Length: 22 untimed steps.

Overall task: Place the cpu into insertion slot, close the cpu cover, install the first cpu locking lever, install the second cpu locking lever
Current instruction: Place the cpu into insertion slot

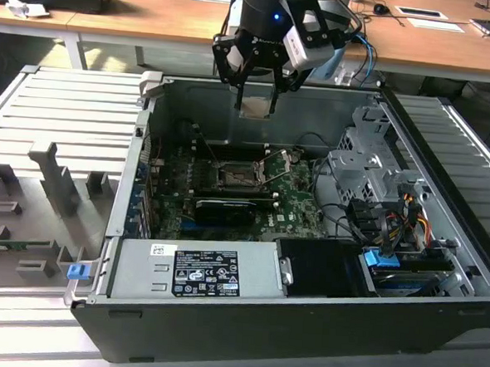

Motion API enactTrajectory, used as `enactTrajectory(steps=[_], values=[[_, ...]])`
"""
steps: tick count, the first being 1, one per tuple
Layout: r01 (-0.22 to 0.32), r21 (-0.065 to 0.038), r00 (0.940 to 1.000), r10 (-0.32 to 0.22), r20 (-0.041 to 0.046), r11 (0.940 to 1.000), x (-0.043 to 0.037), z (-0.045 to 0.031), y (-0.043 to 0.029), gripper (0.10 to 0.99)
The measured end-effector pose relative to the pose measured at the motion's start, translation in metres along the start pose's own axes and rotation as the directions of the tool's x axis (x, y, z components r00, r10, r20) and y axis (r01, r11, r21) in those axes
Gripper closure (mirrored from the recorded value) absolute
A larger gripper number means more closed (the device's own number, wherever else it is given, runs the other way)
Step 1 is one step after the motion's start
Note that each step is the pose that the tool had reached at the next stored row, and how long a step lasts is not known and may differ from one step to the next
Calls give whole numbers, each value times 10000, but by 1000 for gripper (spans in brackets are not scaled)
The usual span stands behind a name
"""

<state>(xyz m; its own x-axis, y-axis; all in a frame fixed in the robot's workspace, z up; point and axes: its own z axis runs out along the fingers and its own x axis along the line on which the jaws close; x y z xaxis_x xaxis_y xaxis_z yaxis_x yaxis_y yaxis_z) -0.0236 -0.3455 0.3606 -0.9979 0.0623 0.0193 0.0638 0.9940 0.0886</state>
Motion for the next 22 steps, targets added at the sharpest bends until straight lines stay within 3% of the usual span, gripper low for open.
enactTrajectory(steps=[22], values=[[-711,-17,9975,711,63,9975,0,3,0,561]])
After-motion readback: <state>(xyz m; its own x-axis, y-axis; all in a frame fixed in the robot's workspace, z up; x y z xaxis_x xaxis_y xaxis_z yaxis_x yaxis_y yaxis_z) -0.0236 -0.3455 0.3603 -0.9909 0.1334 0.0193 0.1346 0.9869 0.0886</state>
